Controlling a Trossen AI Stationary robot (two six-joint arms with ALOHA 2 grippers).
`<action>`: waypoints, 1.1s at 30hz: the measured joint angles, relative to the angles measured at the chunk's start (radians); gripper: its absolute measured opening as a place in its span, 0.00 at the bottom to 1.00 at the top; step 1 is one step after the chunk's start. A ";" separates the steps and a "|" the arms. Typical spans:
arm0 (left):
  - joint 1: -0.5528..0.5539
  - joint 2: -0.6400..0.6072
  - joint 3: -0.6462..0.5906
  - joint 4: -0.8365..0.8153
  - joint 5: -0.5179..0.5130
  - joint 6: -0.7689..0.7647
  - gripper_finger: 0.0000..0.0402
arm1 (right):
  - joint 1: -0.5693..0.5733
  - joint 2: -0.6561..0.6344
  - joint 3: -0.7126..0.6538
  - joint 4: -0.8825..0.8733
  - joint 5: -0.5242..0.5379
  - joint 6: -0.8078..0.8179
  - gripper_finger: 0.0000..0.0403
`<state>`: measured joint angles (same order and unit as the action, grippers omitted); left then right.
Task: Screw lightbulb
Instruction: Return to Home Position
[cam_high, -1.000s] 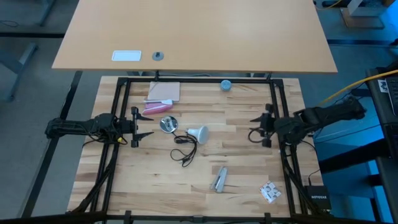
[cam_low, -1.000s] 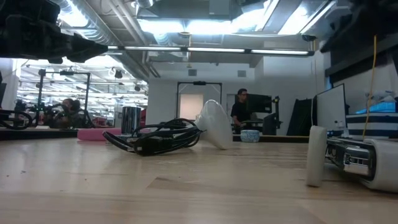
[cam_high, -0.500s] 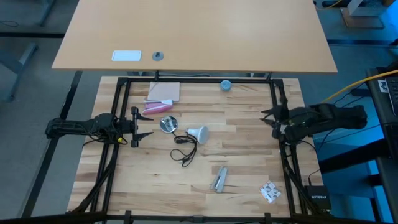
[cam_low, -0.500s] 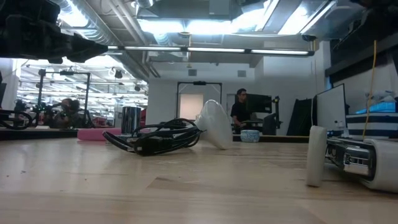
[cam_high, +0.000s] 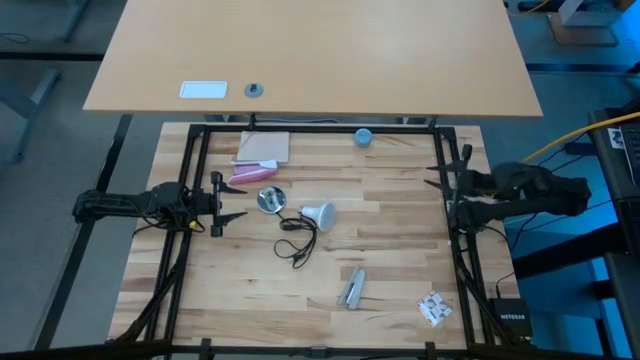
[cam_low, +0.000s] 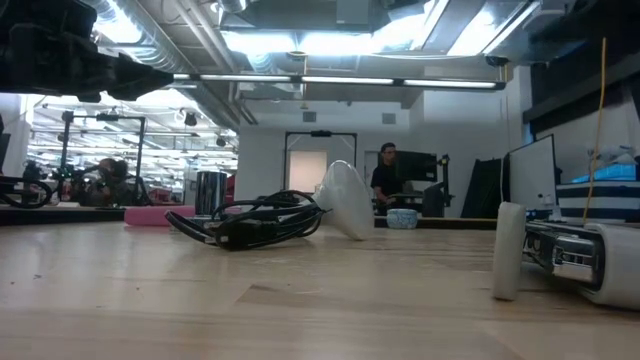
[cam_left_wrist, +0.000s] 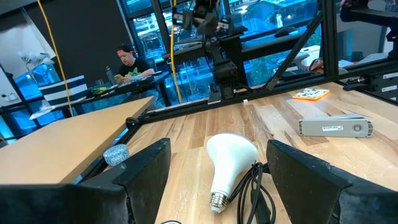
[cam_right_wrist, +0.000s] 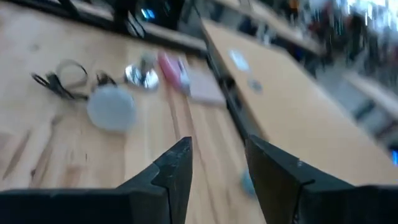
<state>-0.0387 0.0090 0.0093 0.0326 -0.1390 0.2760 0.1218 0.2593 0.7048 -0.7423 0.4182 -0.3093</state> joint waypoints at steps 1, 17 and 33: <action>0.000 0.000 0.000 0.000 0.000 0.000 0.64 | 0.002 -0.006 0.000 0.031 -0.026 -0.040 0.38; 0.000 0.000 0.000 0.000 0.000 0.000 0.64 | 0.002 -0.221 -0.257 0.396 -0.307 -0.216 0.38; 0.000 0.000 0.000 0.000 0.000 0.000 0.64 | 0.002 -0.257 -0.577 0.790 -0.412 -0.193 0.38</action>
<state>-0.0387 0.0093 0.0093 0.0330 -0.1390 0.2760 0.1237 0.0025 0.1273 0.0474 0.0067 -0.5022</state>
